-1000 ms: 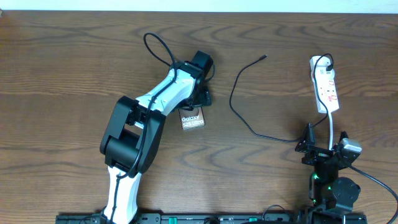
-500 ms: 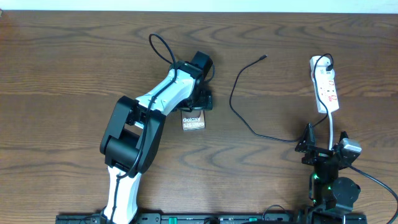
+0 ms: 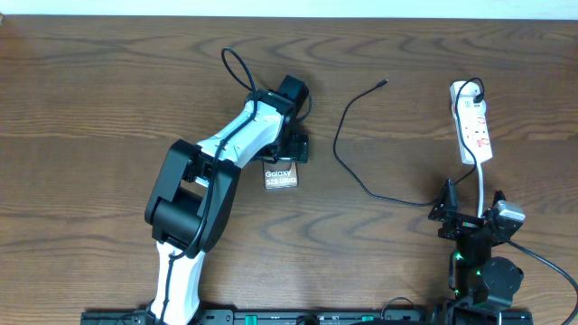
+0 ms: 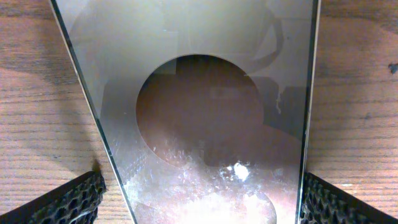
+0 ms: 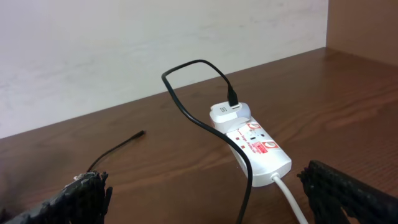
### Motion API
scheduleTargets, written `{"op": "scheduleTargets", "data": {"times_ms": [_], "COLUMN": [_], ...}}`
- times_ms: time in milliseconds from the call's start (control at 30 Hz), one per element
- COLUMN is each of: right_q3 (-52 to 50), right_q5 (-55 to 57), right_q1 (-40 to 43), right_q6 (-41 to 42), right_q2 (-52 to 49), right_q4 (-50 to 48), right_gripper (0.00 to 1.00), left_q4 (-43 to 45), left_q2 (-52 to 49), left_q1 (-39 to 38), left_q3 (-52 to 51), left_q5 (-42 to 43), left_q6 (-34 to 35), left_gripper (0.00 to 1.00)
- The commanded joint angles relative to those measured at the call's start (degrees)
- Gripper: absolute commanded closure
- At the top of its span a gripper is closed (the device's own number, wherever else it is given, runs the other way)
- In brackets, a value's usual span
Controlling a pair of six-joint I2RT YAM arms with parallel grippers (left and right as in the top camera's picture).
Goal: Plug charger to phone and switch on socket
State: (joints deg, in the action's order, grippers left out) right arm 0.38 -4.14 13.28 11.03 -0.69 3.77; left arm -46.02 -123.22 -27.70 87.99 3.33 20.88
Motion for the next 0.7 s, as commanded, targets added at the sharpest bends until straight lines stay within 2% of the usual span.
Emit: {"op": "scheduleTargets", "data": {"times_ms": [0, 167, 467, 667], "right_q3": [0.0, 0.0, 0.0, 0.0], "right_q5": [-0.3, -0.3, -0.3, -0.3], "right_q1": [-0.2, -0.2, -0.2, -0.2], "right_q6": [-0.8, -0.8, -0.8, -0.8], "right_q2": [0.4, 0.4, 0.4, 0.4], "right_q4": [0.2, 0.2, 0.2, 0.2], "right_gripper": [0.01, 0.01, 0.01, 0.01], "left_q4": [1.8, 1.8, 1.8, 1.1], "left_q2": [-2.3, -2.3, -3.0, -4.5], "left_q1": [-0.2, -0.2, -0.7, -1.1], "left_q3": [-1.5, -1.5, -1.5, -1.5], "left_q5": [3.8, 3.8, 6.0, 6.8], "left_q6": [-0.5, 2.2, 2.4, 2.4], "left_gripper": [0.02, 0.02, 0.01, 0.04]}}
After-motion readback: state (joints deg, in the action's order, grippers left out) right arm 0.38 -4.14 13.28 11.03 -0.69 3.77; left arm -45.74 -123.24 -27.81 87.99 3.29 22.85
